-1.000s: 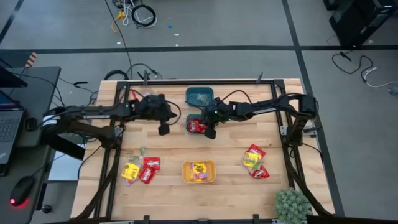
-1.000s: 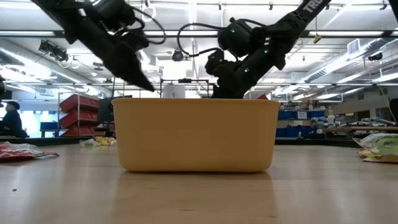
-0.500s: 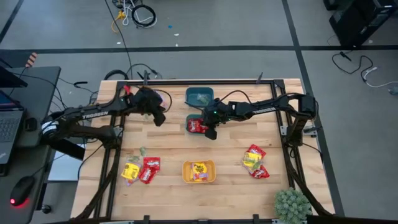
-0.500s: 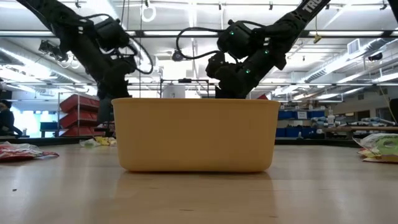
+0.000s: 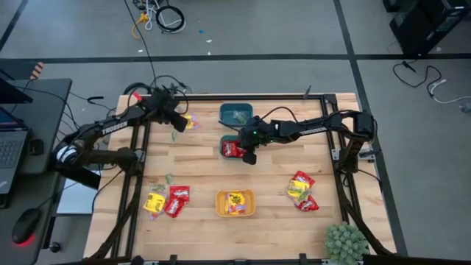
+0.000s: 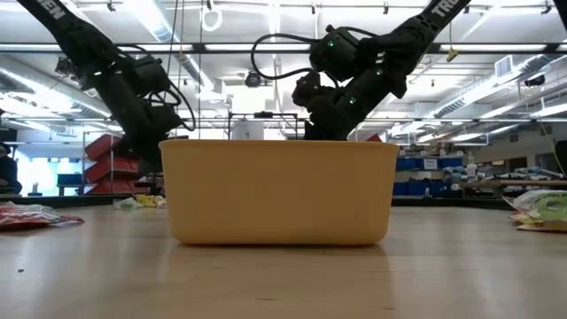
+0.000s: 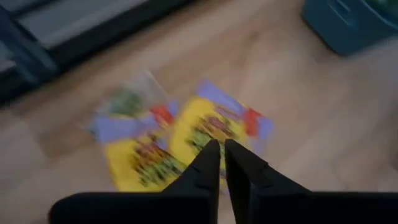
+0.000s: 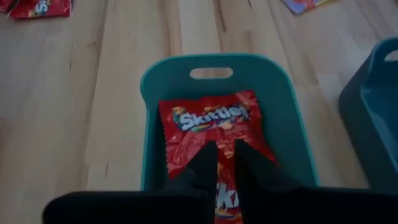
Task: Sort candy
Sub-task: Put the green gummy into the blue bin, then put the yellow candy into the yellow bin
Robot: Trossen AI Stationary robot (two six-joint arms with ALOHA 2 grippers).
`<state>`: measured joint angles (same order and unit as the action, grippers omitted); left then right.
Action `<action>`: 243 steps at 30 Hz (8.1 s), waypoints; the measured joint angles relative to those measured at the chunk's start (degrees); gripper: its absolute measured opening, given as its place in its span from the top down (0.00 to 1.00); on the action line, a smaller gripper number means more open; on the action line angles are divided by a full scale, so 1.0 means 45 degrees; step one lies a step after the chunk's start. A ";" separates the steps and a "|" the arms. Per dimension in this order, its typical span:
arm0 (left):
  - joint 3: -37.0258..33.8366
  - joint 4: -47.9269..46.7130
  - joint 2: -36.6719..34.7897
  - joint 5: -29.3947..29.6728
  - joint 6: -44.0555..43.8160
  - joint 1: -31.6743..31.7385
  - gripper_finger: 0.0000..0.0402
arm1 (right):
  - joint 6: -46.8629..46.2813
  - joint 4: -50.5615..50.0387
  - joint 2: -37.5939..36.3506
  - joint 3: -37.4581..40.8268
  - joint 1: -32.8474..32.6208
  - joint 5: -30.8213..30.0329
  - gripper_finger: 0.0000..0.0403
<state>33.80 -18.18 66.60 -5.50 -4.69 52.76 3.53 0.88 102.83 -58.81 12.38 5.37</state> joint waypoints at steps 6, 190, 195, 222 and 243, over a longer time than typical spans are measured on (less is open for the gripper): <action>0.0641 0.0307 0.1026 0.1279 0.0485 0.0091 0.79 | 0.0355 0.0075 0.0000 -0.0228 0.0000 -0.0021 0.82; 0.2055 -0.5996 0.3146 0.4187 0.1021 -0.4668 0.99 | 0.0918 0.1790 -0.4959 0.3269 -0.0053 -0.3153 1.00; 0.3451 -0.6224 0.2992 0.4122 0.1343 -0.4752 1.00 | 0.0918 0.1794 -0.4959 0.3269 -0.0044 -0.3153 0.99; 0.6485 0.2140 0.6925 -0.0368 0.3634 -0.4705 1.00 | 0.0923 0.1797 -0.4964 0.3269 0.0062 -0.3323 1.00; 0.9585 -0.1817 0.8838 0.1967 0.4967 -0.4499 0.73 | 0.0879 0.1769 -0.4964 0.3269 0.0209 -0.3323 0.97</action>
<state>76.94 -26.36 106.37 3.35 17.66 32.51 7.49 8.84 80.49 -44.10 13.32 -9.58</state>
